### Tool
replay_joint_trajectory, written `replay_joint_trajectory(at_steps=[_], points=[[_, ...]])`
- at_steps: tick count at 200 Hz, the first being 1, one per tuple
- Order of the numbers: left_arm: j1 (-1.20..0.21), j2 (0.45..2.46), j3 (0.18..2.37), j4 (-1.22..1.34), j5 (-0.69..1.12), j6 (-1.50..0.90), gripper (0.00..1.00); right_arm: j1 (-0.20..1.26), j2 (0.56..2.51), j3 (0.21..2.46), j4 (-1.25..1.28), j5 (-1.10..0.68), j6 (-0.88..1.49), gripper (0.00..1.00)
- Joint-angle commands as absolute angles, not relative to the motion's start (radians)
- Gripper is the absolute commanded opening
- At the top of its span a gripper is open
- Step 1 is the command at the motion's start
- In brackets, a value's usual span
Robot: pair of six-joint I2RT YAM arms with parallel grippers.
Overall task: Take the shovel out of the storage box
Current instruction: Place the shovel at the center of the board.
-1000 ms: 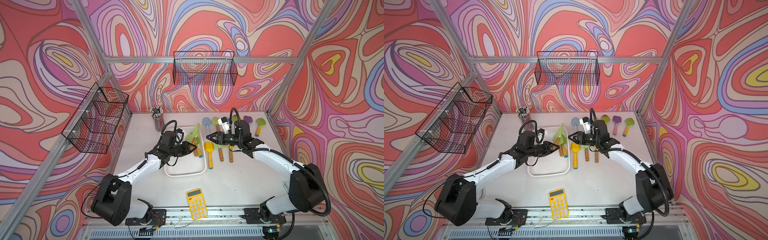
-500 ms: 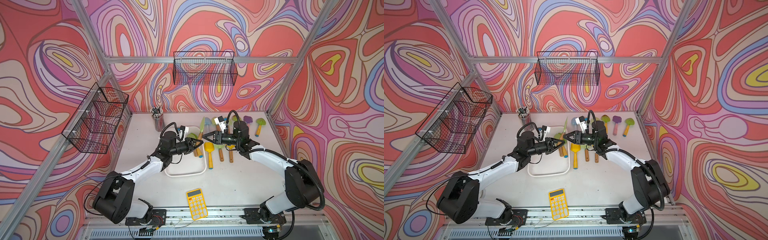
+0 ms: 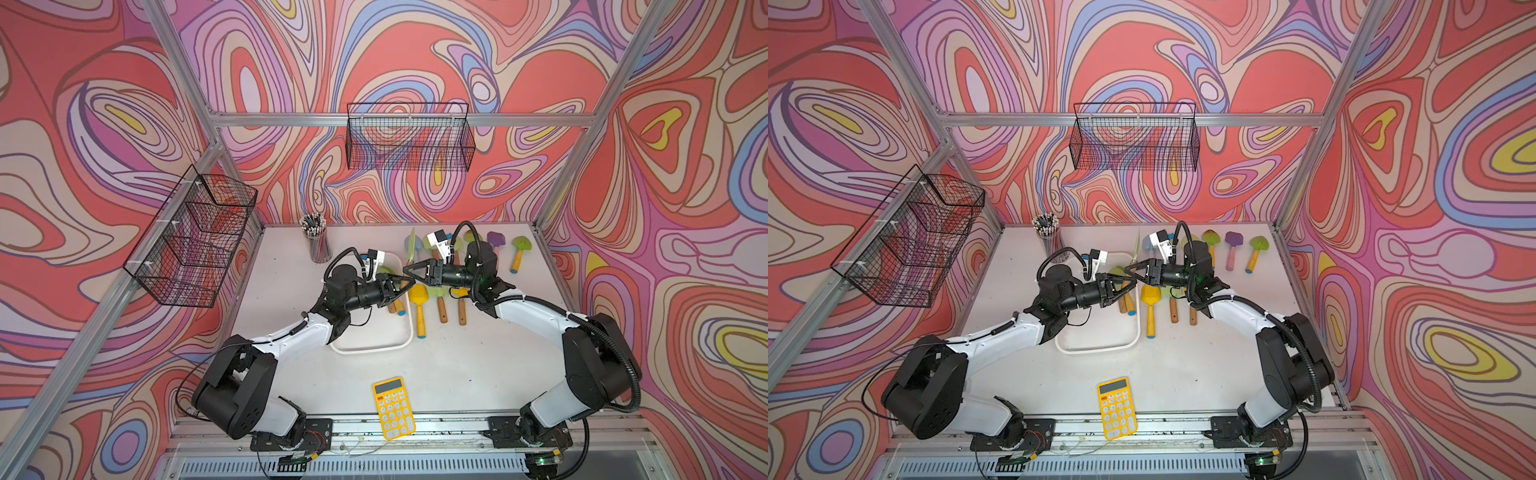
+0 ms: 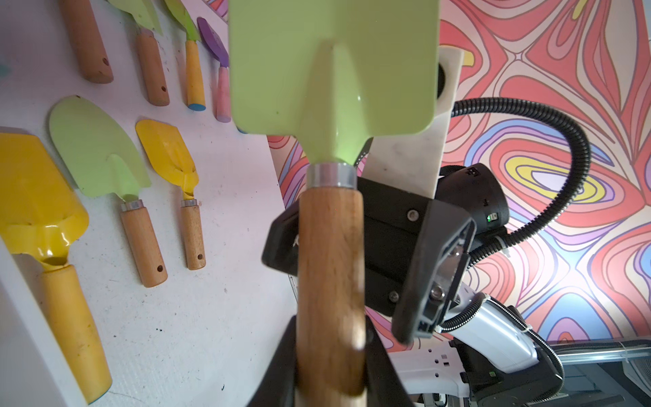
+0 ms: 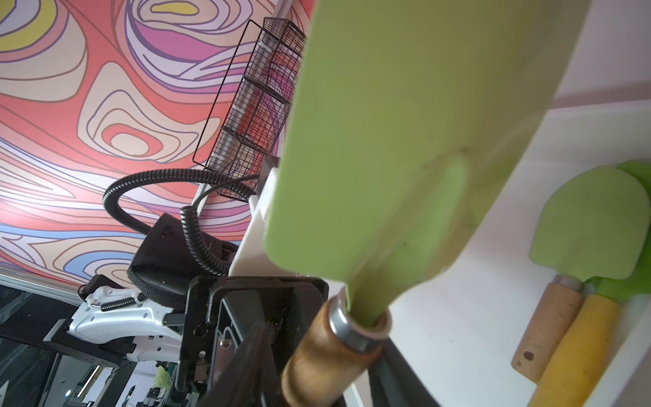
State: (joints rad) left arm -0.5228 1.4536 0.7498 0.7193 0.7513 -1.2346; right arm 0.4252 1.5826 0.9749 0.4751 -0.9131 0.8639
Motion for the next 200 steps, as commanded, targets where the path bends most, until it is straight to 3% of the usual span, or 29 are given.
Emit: replay_joint_trajectory(at_steps=[1,50,60,80,99,144,176,200], points=[[-0.528,1.474,0.738,0.834,0.777,-1.274,0.0,0.428,1.605,0.979,0.561,-0.933,0.908,0.42],[-0.53,1.482,0.73,0.814,0.782,-1.261,0.0,0.423,1.63,0.964,0.637,-0.932,0.96,0.24],[-0.53,1.477,0.73,0.79,0.781,-1.25,0.09,0.421,1.628,0.959,0.642,-0.926,0.962,0.22],[-0.529,1.454,0.742,0.677,0.763,-1.188,0.39,0.414,1.618,0.954,0.632,-0.919,0.956,0.2],[-0.52,1.413,0.771,0.488,0.726,-1.077,0.52,0.402,1.601,0.955,0.579,-0.91,0.93,0.2],[-0.5,1.355,0.878,0.016,0.53,-0.789,0.5,0.358,1.544,0.993,0.261,-0.848,0.766,0.2],[-0.499,1.416,0.924,-0.106,0.425,-0.729,0.42,0.336,1.535,1.086,-0.112,-0.686,0.577,0.2],[-0.499,1.485,0.97,-0.164,0.372,-0.703,0.41,0.311,1.538,1.125,-0.299,-0.568,0.481,0.21]])
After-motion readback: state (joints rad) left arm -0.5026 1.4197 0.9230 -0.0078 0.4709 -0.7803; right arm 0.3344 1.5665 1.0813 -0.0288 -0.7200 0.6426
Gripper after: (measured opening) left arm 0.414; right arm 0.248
